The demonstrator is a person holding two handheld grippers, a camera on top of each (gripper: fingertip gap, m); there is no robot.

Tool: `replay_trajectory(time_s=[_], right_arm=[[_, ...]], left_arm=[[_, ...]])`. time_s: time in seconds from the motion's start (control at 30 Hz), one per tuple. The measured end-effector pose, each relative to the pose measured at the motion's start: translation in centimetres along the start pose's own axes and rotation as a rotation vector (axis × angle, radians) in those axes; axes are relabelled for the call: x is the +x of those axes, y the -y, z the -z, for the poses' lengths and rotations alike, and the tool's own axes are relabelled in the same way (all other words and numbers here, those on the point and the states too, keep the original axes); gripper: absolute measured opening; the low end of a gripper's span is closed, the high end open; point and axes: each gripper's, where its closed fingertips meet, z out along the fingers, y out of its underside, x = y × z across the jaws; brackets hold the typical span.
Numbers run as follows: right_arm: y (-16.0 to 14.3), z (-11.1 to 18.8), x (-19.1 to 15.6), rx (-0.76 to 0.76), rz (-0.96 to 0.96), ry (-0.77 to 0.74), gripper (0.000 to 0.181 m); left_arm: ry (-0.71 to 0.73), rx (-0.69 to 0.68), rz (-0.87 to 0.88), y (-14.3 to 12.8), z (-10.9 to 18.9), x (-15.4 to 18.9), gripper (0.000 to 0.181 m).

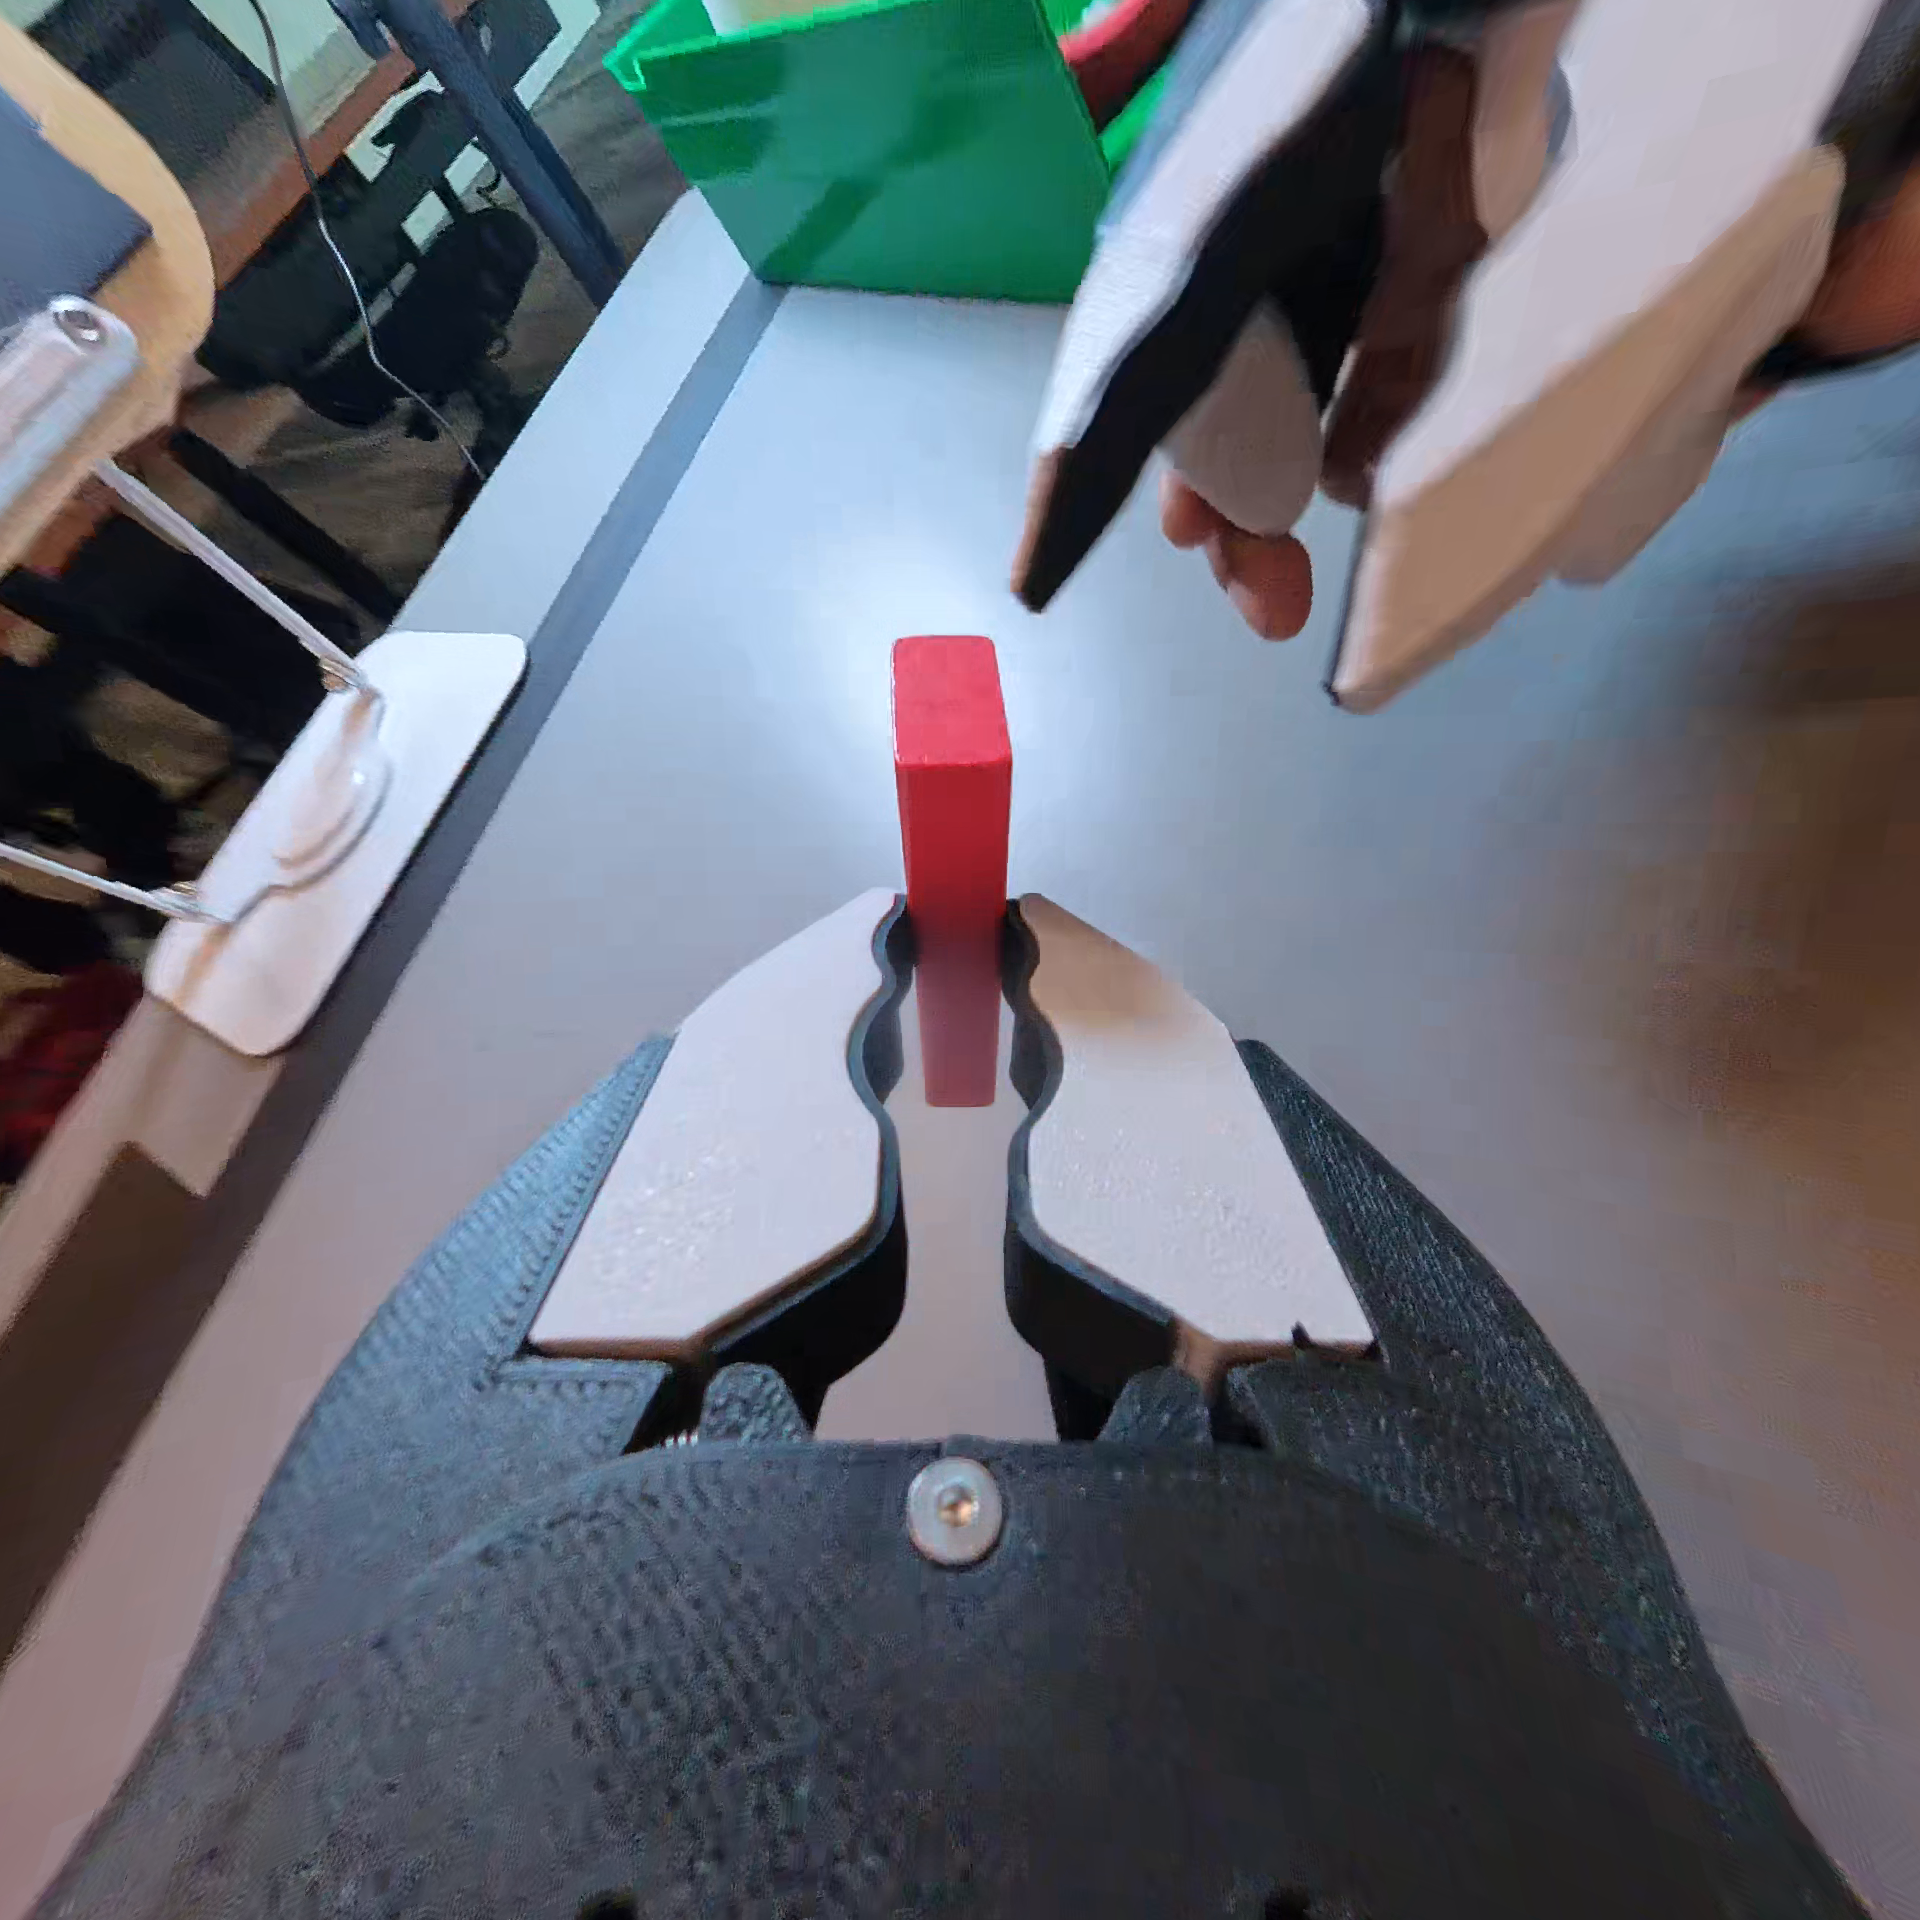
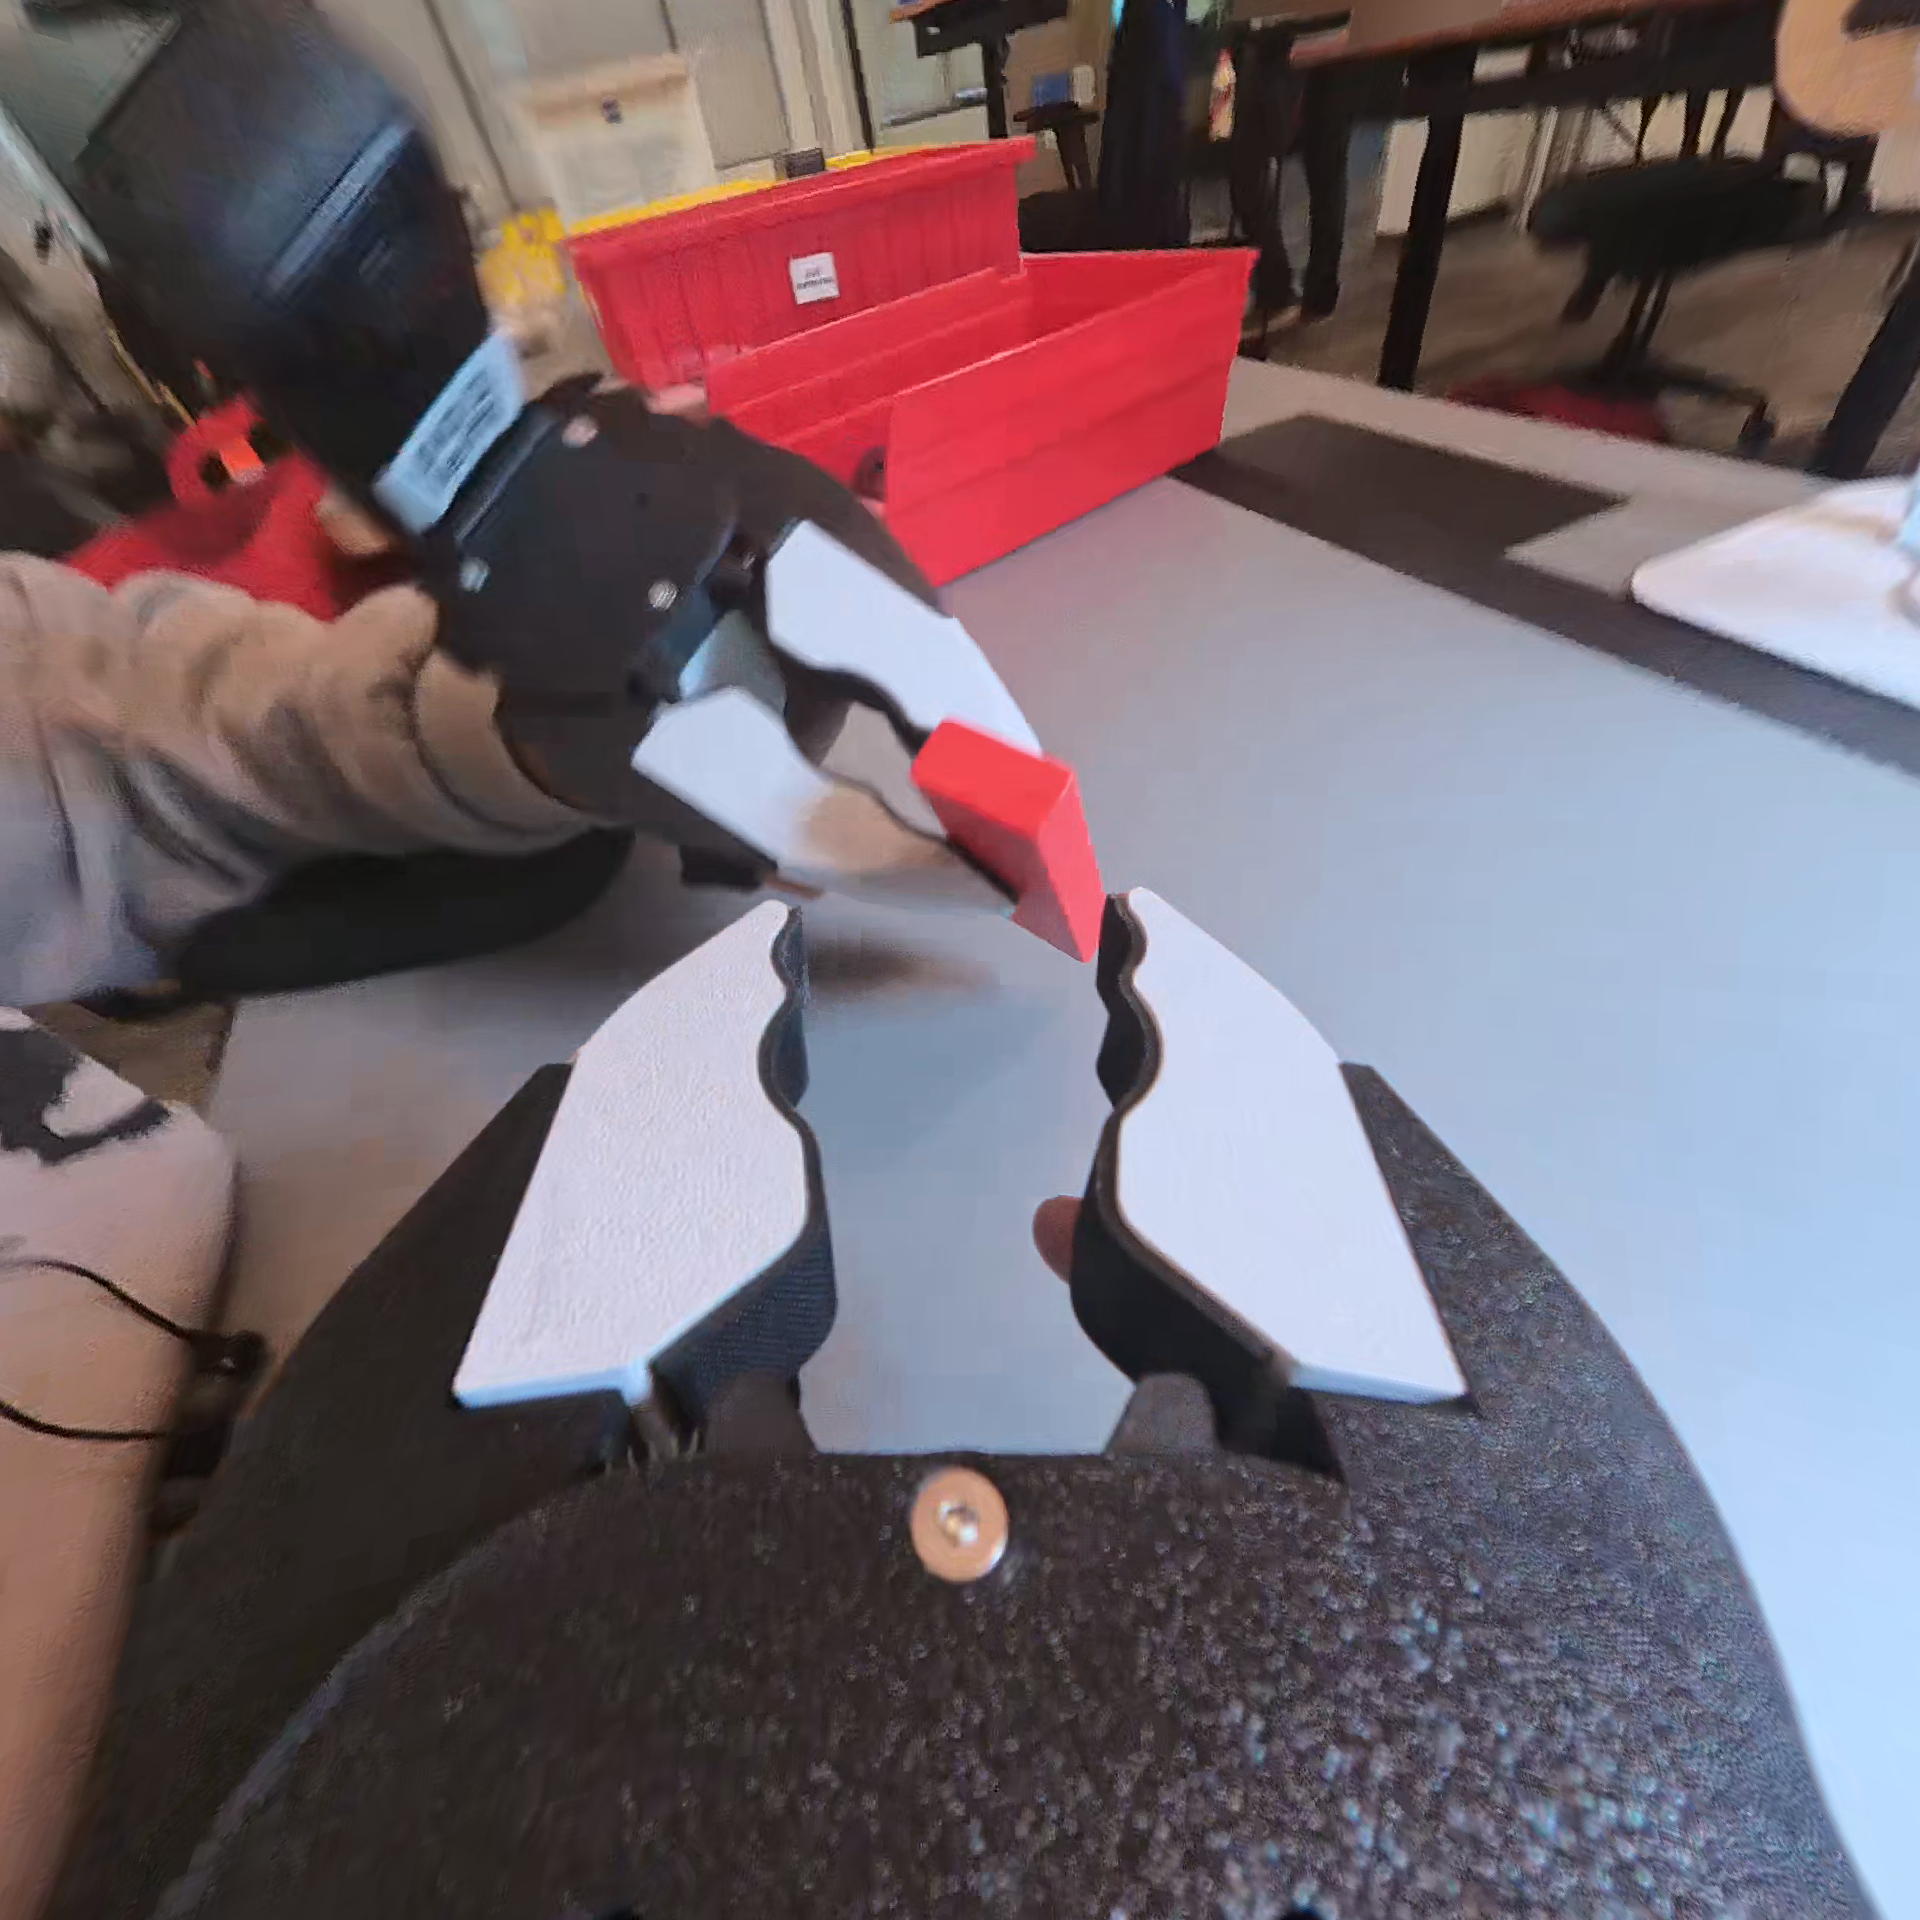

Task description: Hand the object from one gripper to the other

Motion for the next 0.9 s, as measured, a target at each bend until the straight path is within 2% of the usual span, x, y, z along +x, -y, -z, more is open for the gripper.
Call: replay_trajectory(time_s=[0.13, 0.17, 0.2, 0.27, 0.37, 0.47, 0.53, 0.63, 0.7, 0.8, 0.9], right_arm=[[-1.3, -1.0, 0.1, -0.070, -0.085, -0.063, 0.058], [-1.7, -1.2, 0.1, -0.094, -0.058, -0.083, 0.055], [-2.0, -1.3, 0.2, -0.109, -0.017, -0.104, 0.044], [-2.0, -1.2, -0.1, -0.118, 0.048, -0.099, 0.039], [-1.1, -0.6, -0.7, -0.068, 0.173, -0.037, 0.036], [0.6, 0.6, -1.8, 0.033, 0.216, 0.077, 0.036], [1.9, 1.7, -2.5, 0.115, 0.148, 0.168, 0.036], [3.9, 3.3, -3.2, 0.242, -0.002, 0.304, 0.036], [4.8, 3.9, -3.2, 0.303, -0.108, 0.375, 0.036], [5.9, 4.6, -3.2, 0.388, -0.246, 0.439, 0.036], [6.5, 4.8, -3.0, 0.442, -0.340, 0.464, 0.036]], left_arm=[[0.077, -0.096, -0.240, -0.1, -0.6, 1.6, 0.016], [0.083, -0.103, -0.276, 0.0, -0.7, 2.0, 0.016], [0.089, -0.108, -0.304, 0.2, -0.7, 2.2, 0.016], [0.100, -0.108, -0.351, 0.2, -0.6, 2.3, 0.016], [0.010, -0.009, -0.282, 1.1, 0.2, 2.6, 0.017], [-0.115, 0.172, -0.152, 3.1, 1.8, 2.9, 0.021], [-0.208, 0.277, -0.051, 4.1, 2.9, 2.9, 0.024], [-0.347, 0.392, 0.107, 5.0, 4.0, 2.8, 0.038], [-0.414, 0.452, 0.149, 5.4, 4.6, 3.0, 0.047], [-0.430, 0.485, 0.086, 5.7, 4.8, 4.1, 0.052], [-0.372, 0.506, -0.005, 6.5, 5.0, 4.9, 0.044]])
